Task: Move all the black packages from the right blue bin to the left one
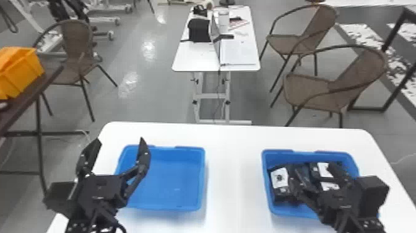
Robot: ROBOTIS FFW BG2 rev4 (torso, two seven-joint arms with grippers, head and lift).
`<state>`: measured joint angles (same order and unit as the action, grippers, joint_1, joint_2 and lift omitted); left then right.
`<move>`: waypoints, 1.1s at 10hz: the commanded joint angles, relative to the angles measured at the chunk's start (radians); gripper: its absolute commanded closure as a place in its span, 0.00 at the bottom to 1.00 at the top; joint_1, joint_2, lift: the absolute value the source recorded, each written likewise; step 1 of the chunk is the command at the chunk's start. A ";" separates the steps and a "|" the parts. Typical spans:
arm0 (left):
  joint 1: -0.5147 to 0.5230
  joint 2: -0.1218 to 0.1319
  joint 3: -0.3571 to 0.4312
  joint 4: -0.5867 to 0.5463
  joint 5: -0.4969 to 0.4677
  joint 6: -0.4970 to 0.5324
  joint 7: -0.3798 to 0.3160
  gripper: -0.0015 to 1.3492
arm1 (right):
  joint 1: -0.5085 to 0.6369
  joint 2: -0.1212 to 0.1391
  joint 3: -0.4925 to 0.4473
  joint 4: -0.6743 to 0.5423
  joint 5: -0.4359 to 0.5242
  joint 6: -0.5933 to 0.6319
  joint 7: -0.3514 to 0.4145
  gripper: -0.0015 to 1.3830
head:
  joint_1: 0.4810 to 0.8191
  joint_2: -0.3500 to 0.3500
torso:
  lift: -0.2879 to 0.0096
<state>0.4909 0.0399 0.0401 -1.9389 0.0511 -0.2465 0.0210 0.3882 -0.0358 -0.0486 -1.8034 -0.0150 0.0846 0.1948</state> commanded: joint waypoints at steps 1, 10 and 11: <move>0.000 0.000 0.003 0.000 0.003 0.003 -0.004 0.07 | -0.057 -0.038 0.000 0.087 -0.040 0.052 0.025 0.07 | 0.63 0.57 | 0.97; 0.006 -0.029 0.029 0.000 -0.002 0.019 -0.049 0.07 | -0.334 -0.062 0.000 0.535 0.079 0.152 0.158 0.07 | 0.63 0.54 | 0.97; 0.006 -0.034 0.032 0.000 -0.005 0.019 -0.055 0.07 | -0.354 -0.056 0.000 0.572 0.090 0.152 0.164 0.07 | 0.63 0.54 | 0.97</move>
<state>0.4970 0.0096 0.0704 -1.9389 0.0476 -0.2274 -0.0324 0.0465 -0.0956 -0.0492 -1.2535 0.0668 0.2361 0.3598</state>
